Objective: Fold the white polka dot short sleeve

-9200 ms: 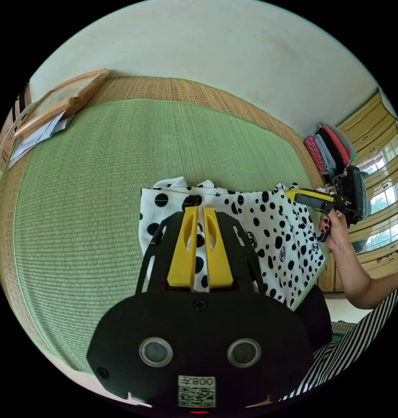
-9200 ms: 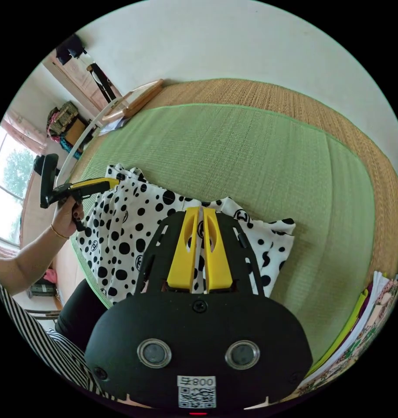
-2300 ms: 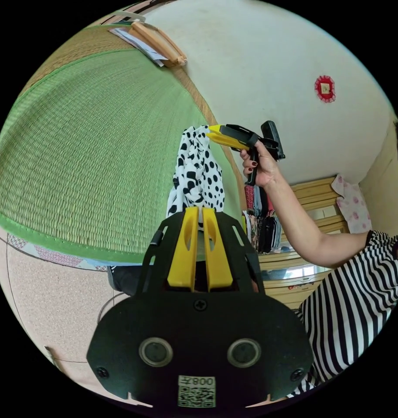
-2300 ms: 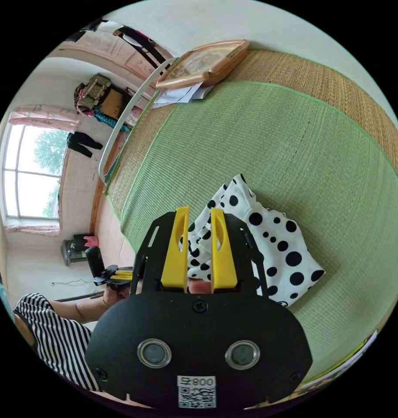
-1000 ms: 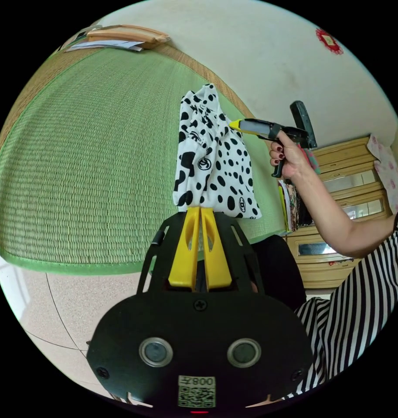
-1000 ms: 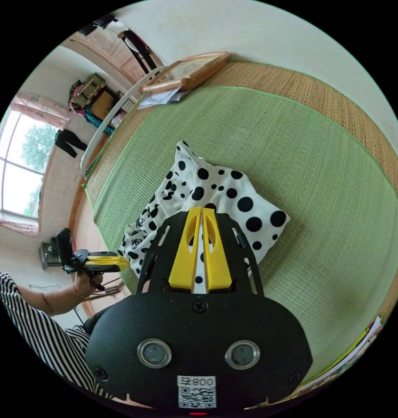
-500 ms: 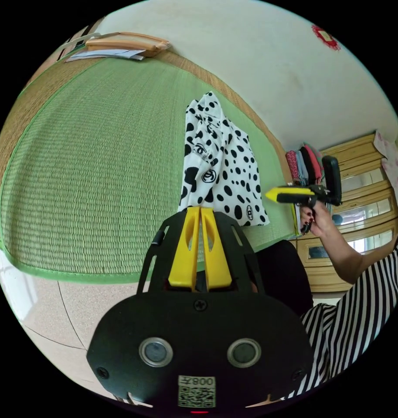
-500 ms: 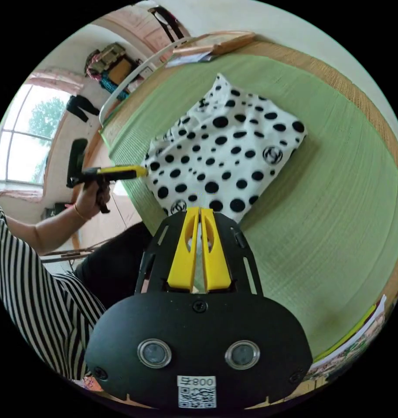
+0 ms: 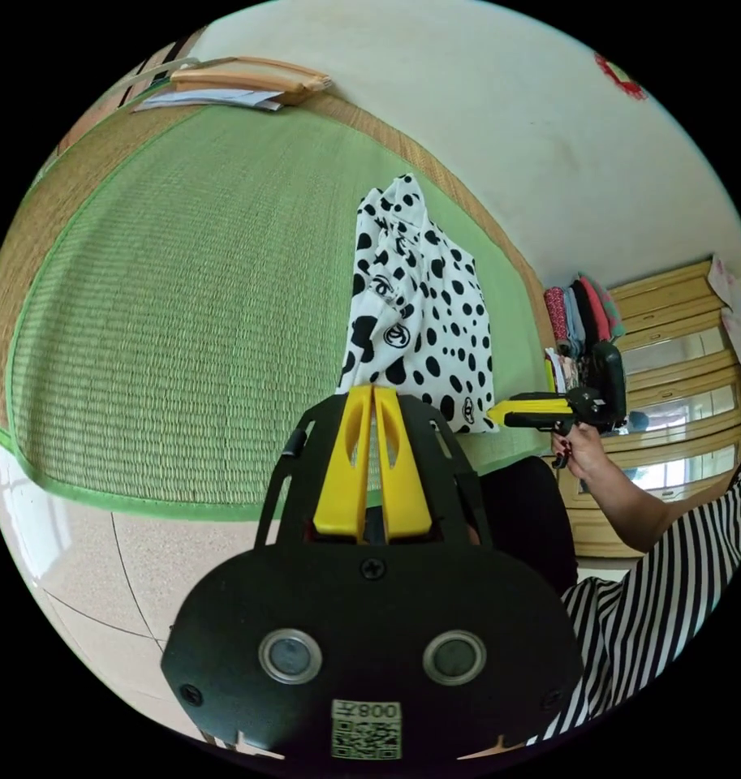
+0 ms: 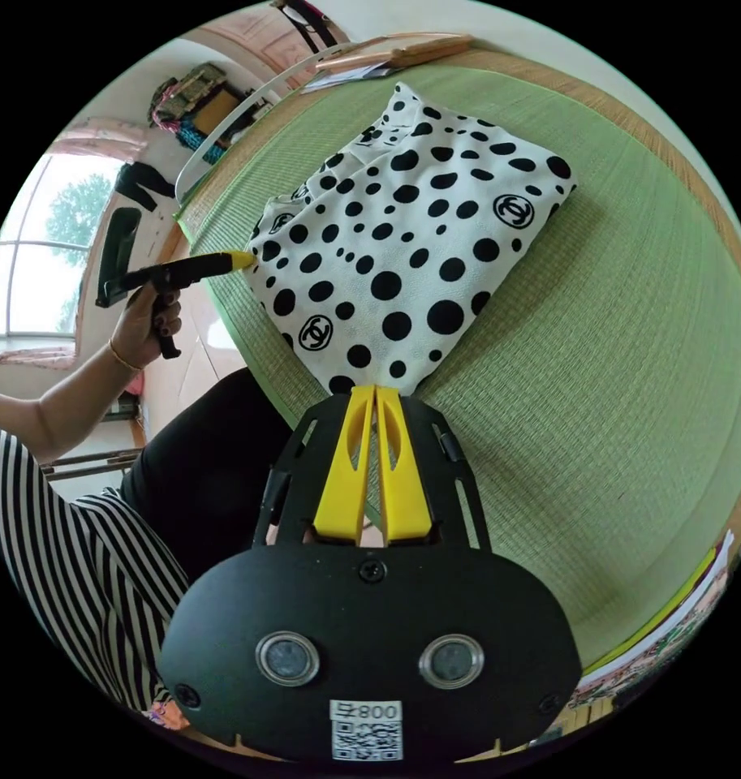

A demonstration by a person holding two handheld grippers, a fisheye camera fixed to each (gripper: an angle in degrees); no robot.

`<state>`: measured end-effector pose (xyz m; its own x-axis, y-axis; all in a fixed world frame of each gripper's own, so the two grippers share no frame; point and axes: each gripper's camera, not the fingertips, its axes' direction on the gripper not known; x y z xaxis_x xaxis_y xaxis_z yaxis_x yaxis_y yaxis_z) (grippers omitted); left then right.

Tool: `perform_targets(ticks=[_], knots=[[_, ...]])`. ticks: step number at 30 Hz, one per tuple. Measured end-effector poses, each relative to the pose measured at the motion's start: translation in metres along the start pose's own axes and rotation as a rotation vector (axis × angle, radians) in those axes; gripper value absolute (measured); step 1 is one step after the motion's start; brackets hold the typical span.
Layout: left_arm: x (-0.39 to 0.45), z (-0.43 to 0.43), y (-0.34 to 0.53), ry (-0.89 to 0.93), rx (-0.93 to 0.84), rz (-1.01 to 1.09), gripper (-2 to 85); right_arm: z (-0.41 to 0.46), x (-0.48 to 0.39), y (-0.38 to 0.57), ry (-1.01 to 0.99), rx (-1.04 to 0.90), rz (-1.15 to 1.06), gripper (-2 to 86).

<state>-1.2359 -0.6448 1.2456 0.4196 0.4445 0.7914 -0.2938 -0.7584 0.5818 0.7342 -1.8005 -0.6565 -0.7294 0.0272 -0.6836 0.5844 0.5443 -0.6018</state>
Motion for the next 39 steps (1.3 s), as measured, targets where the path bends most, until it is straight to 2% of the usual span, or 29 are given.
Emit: perform_targets(ticks=[5, 7, 11, 16, 21, 25, 39], knots=[[0.059, 0.012, 0.018, 0.065, 0.009, 0.128, 1.9, -0.013, 0.022, 0.018, -0.067, 0.06, 0.049, 0.1], [0.095, 0.039, 0.025, 0.128, -0.073, 0.228, 3.3, -0.018, 0.032, 0.024, -0.101, 0.078, 0.071, 0.1], [0.144, 0.078, 0.029, 0.136, -0.165, 0.361, 5.9, -0.037, 0.058, 0.039, -0.199, 0.132, 0.129, 0.2], [0.201, 0.114, 0.03, -0.018, -0.208, 0.568, 7.1, -0.061, 0.098, 0.068, -0.317, 0.2, 0.218, 0.6], [0.221, 0.151, 0.037, -0.131, -0.314, 0.612, 5.6, -0.069, 0.132, 0.092, -0.438, 0.209, 0.283, 2.9], [0.234, 0.161, 0.043, -0.206, -0.3, 0.642, 2.6, -0.068, 0.148, 0.099, -0.539, 0.193, 0.308, 5.2], [0.231, 0.156, 0.053, -0.175, -0.247, 0.634, 0.6, -0.081, 0.191, 0.114, -0.78, 0.232, 0.373, 7.3]])
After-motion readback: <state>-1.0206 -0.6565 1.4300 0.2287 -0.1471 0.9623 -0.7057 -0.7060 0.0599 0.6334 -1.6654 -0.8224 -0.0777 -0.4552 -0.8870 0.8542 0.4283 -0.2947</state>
